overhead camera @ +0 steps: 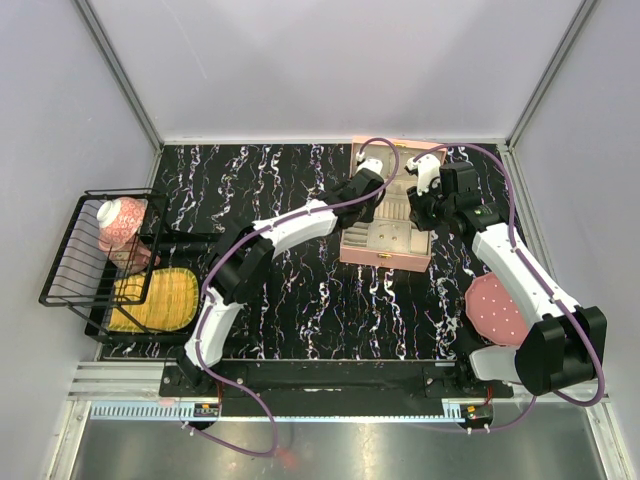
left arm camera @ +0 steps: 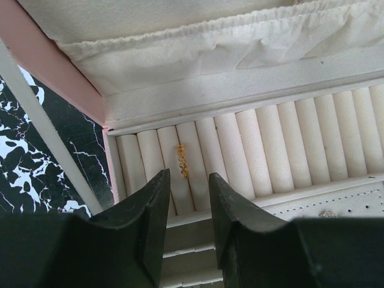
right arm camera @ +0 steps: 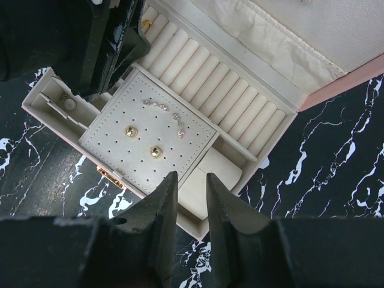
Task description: Organize the mixed jewelry
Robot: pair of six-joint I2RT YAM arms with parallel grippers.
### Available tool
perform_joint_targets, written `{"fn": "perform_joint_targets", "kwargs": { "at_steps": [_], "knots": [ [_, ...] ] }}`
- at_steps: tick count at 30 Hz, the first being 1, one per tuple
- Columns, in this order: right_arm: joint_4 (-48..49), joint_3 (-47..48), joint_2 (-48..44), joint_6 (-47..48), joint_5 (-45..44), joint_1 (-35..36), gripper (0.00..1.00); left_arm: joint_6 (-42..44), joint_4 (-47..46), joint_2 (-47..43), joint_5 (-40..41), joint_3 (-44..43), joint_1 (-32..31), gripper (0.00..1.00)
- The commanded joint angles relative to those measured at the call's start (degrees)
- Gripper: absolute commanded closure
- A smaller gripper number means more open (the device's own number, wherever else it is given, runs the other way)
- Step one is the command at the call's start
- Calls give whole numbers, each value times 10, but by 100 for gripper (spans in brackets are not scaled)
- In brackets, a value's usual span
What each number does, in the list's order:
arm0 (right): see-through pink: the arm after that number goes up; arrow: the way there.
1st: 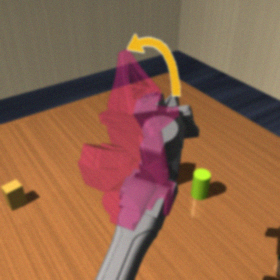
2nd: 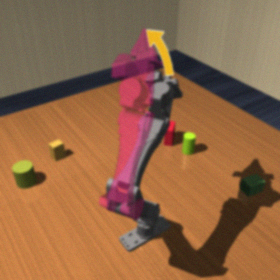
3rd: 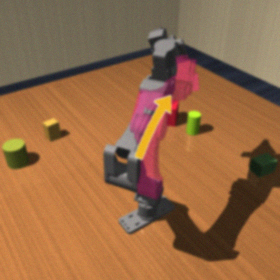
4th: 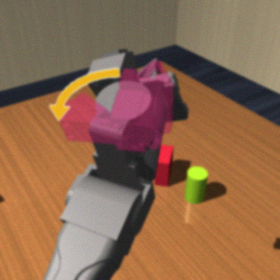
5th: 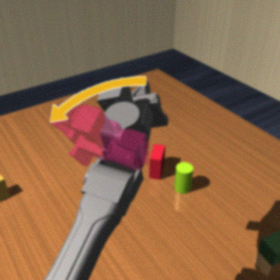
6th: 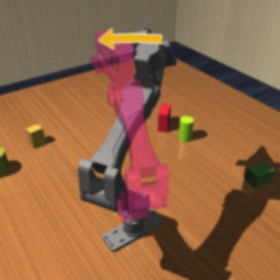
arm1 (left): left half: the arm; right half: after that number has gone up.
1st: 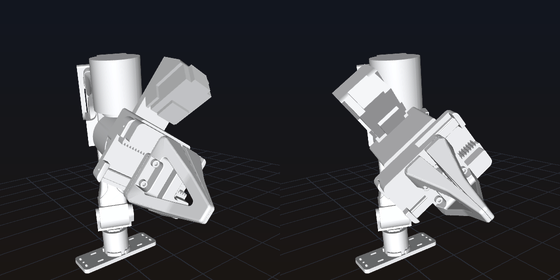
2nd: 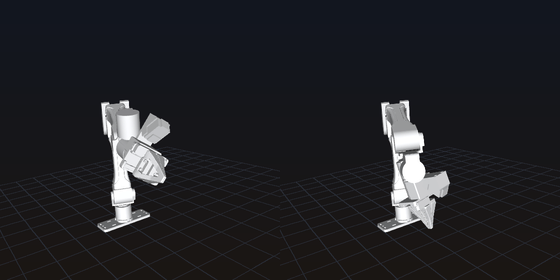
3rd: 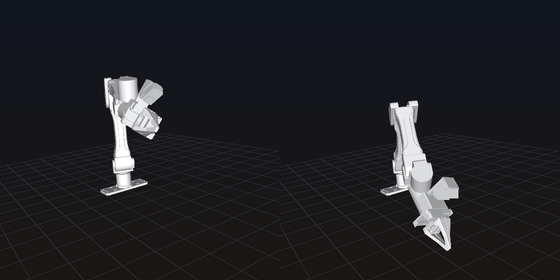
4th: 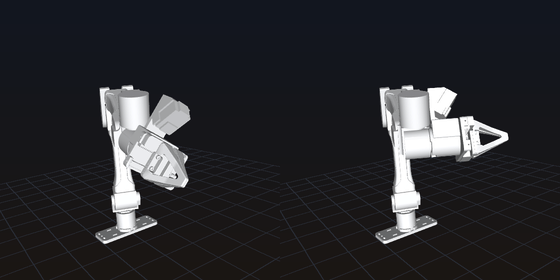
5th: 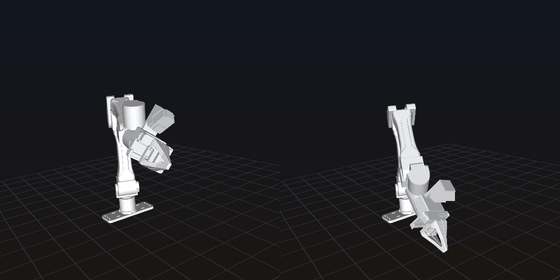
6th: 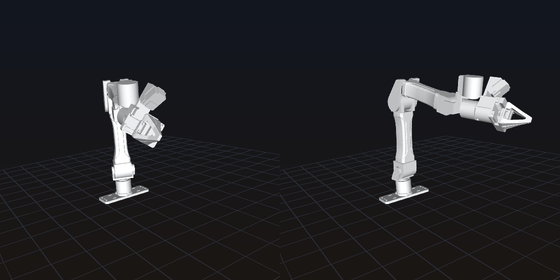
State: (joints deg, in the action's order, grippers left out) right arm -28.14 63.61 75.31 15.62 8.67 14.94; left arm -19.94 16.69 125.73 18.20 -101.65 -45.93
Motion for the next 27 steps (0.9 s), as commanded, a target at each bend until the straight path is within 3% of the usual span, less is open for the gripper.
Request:
{"fn": "perform_joint_targets", "kwargs": {
  "at_steps": [1, 27],
  "knots": [
    [18, 0, 1, -1, 7, -1, 68, 3, -15, -16, -11, -29, 6, 63],
    [16, -1, 3, 1, 7, -1, 69, -9, -15, 4, -34, -43, 18, 67]
  ]
}}
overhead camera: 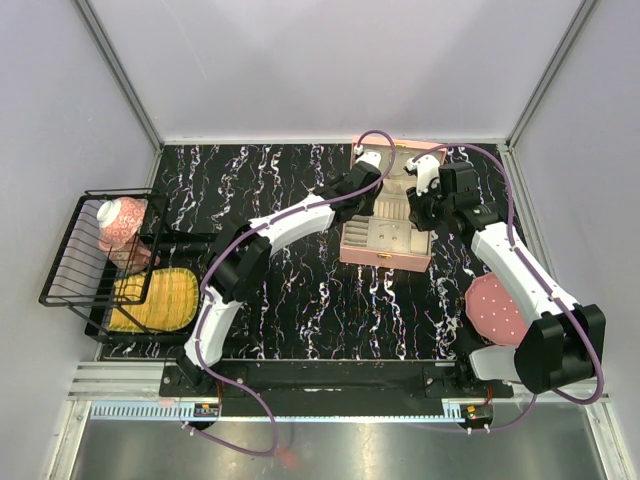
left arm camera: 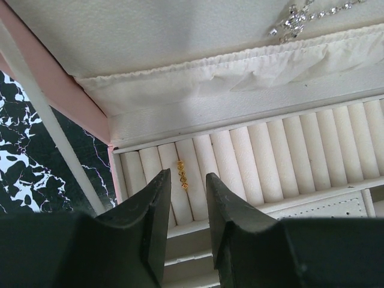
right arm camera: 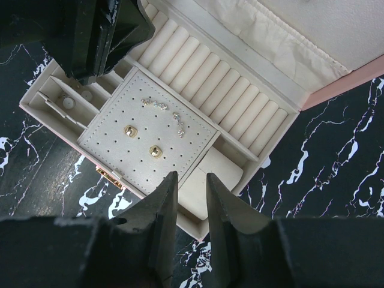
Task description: Organize the mixed jewelry
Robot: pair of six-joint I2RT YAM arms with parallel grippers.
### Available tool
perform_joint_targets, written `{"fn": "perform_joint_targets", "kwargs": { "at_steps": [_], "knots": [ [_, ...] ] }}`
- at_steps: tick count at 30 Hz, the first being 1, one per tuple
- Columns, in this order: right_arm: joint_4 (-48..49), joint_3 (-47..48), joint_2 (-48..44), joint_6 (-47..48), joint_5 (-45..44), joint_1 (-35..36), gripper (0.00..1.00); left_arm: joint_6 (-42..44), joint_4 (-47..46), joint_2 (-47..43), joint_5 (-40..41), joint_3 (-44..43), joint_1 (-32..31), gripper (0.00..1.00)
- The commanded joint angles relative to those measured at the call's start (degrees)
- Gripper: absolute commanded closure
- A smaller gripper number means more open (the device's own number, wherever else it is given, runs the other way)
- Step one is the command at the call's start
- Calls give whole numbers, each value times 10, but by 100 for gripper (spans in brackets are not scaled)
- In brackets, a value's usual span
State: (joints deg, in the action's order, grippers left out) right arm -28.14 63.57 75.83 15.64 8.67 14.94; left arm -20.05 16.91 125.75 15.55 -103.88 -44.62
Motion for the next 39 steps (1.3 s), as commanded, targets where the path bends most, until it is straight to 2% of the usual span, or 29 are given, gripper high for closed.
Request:
{"fn": "perform_joint_targets", "kwargs": {
  "at_steps": [1, 24, 39],
  "knots": [
    [17, -1, -1, 0, 7, -1, 69, -8, -18, 5, -8, -20, 4, 68],
    [18, -2, 5, 1, 7, -2, 69, -17, -19, 17, -22, -17, 9, 73],
    [18, -1, 5, 1, 11, -1, 69, -17, -15, 9, -14, -24, 9, 70]
  ]
}}
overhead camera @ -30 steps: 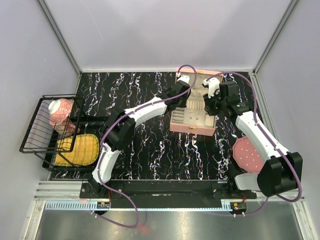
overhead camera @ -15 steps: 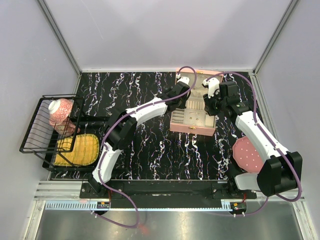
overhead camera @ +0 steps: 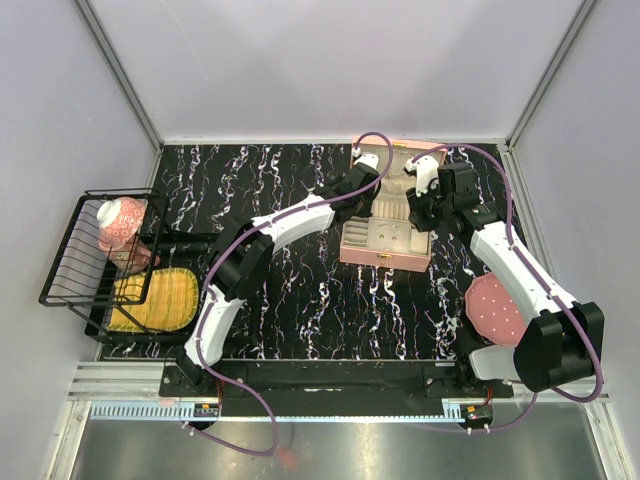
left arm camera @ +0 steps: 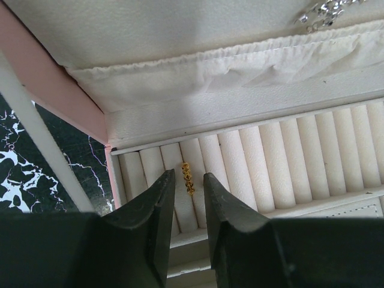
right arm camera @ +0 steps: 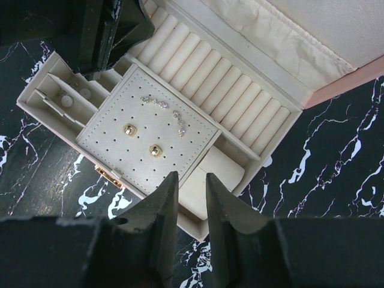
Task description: Organize the mixed jewelry
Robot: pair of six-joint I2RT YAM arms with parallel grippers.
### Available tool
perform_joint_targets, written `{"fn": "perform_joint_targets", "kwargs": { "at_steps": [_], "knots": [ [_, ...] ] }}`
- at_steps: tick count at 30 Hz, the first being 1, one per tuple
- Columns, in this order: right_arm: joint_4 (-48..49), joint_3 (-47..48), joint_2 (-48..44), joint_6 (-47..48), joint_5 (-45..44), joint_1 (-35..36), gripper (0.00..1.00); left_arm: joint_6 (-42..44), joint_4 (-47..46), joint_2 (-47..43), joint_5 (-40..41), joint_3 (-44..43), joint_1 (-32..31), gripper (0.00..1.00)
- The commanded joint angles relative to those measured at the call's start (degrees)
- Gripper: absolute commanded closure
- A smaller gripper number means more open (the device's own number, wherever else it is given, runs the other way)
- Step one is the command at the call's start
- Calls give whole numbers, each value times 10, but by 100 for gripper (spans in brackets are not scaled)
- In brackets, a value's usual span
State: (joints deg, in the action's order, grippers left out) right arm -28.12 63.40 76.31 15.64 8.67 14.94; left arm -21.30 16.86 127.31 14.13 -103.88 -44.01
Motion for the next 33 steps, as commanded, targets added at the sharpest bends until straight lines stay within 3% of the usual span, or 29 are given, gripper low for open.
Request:
{"fn": "perform_joint_targets", "kwargs": {
  "at_steps": [1, 33],
  "knots": [
    [18, 1, 0, 1, 11, -1, 69, -3, -15, -7, 0, -23, 2, 70],
    [17, 0, 7, 2, 14, -1, 69, 11, -23, -17, 22, -35, 1, 75]
  ]
}}
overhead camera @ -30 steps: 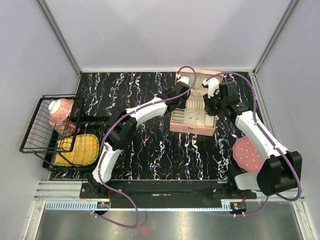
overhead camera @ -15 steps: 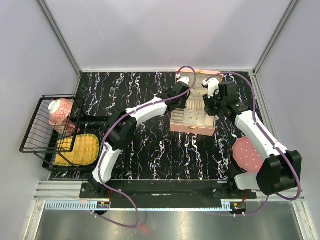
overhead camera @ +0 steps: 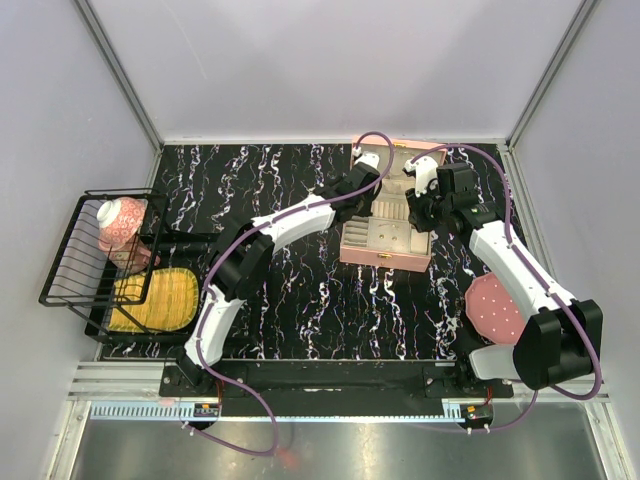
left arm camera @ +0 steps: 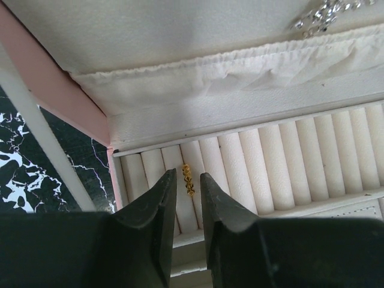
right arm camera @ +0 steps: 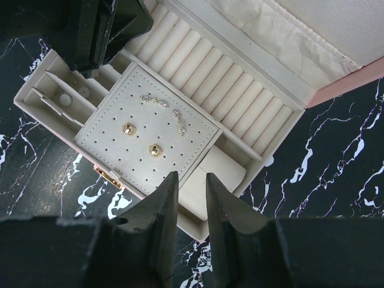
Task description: Organize the mixed jewelry
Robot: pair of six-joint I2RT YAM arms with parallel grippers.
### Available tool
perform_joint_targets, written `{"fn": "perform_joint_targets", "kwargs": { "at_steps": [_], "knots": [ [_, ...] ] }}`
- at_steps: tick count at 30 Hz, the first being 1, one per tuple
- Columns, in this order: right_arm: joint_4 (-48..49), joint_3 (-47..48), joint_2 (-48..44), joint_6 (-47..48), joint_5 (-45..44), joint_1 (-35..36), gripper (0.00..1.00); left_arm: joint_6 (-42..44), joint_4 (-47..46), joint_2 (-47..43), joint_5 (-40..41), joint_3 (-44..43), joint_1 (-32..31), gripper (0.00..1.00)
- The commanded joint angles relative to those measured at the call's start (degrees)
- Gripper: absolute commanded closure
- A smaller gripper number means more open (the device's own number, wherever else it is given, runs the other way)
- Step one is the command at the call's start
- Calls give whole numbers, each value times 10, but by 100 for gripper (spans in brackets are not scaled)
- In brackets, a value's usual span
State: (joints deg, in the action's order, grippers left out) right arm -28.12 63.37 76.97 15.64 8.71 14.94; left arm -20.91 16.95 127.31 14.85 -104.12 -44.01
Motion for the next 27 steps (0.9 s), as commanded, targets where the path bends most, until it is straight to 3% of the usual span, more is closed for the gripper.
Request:
{"fn": "perform_joint_targets", "kwargs": {
  "at_steps": [1, 27],
  "knots": [
    [18, 0, 0, 1, 14, -1, 69, 8, -24, -17, 15, -35, 1, 75],
    [17, -2, 0, 2, 13, -2, 69, 4, -20, -10, 11, -30, 1, 79]
  ]
}}
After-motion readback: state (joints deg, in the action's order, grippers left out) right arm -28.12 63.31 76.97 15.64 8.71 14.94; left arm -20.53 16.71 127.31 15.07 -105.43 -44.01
